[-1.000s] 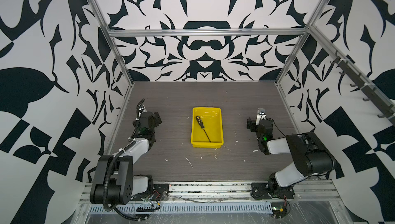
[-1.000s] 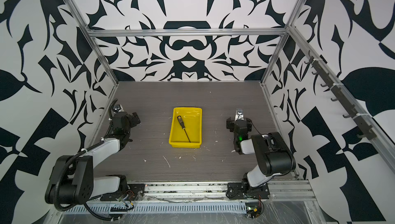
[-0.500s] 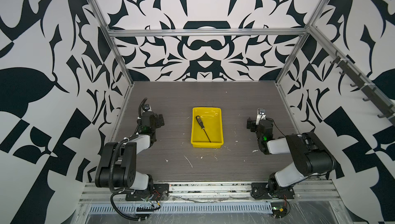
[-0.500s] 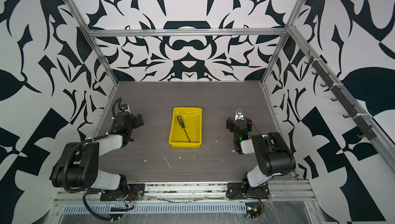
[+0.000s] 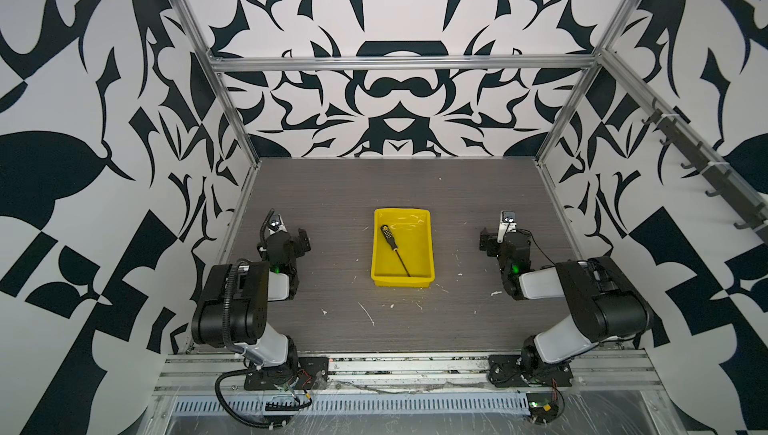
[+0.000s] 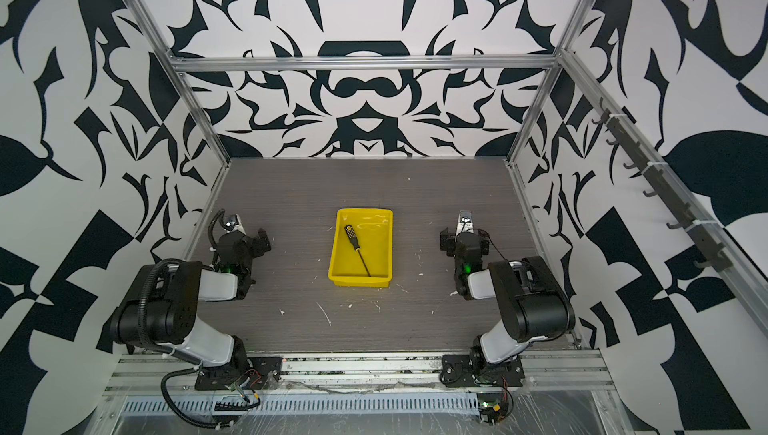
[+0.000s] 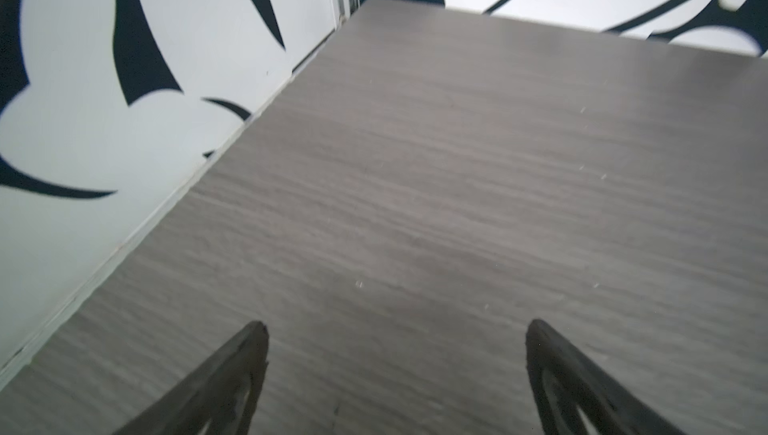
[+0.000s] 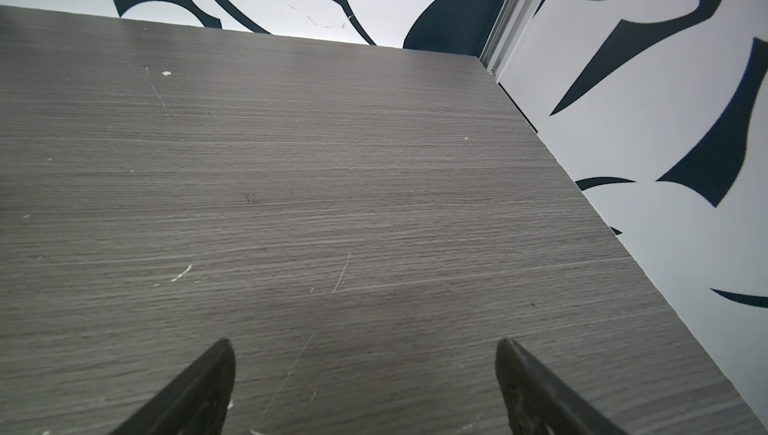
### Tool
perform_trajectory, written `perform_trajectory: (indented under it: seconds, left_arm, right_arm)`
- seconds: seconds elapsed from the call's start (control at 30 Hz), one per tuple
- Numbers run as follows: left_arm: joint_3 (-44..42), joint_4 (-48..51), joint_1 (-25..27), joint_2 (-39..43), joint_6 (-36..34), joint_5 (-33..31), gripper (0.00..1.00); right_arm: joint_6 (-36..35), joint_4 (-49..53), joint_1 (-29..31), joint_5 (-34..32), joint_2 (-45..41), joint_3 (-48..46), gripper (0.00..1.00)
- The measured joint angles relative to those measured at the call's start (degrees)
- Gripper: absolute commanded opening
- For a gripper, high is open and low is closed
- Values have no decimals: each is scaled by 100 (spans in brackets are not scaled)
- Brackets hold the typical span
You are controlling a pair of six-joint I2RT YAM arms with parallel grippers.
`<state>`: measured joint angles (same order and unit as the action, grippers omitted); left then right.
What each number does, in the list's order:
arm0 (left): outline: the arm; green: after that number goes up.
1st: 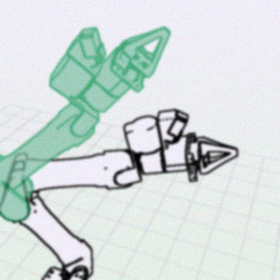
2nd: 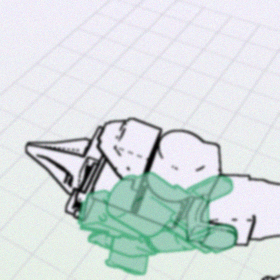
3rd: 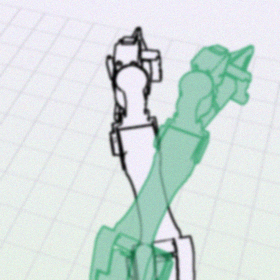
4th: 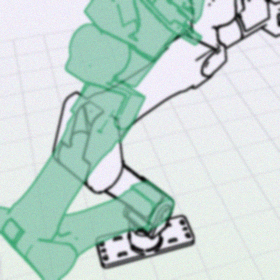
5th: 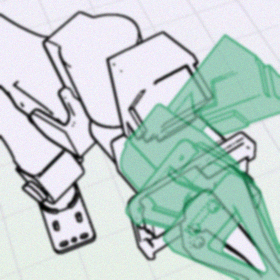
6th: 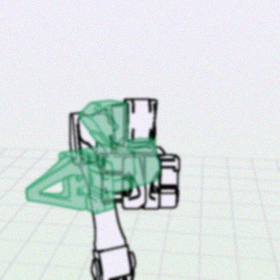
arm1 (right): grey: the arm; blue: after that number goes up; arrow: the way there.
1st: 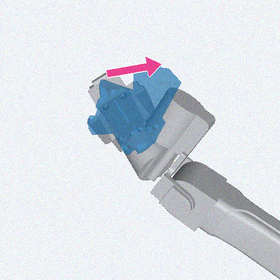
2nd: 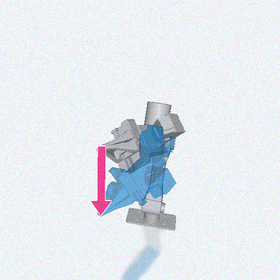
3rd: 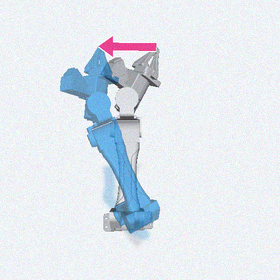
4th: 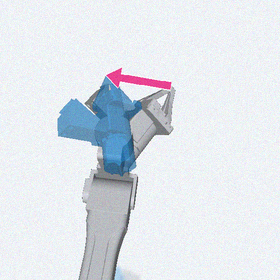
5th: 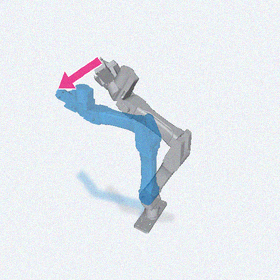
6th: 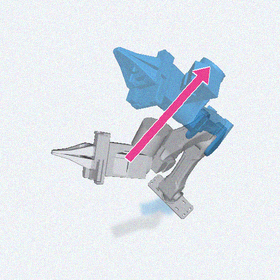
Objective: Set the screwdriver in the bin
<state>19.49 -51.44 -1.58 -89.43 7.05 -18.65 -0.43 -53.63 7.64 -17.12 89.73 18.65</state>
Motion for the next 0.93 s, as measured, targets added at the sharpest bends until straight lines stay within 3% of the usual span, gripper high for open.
perform_trajectory:
  seconds: [0.67,0.93]
  left_arm:
    - [37,-39,11,7,24,0,99]
    - [37,-39,11,7,24,0,99]
  right_arm:
    - [-59,2,0,181,0,0,100]
    - [-57,125,-129,597,0,24,100]
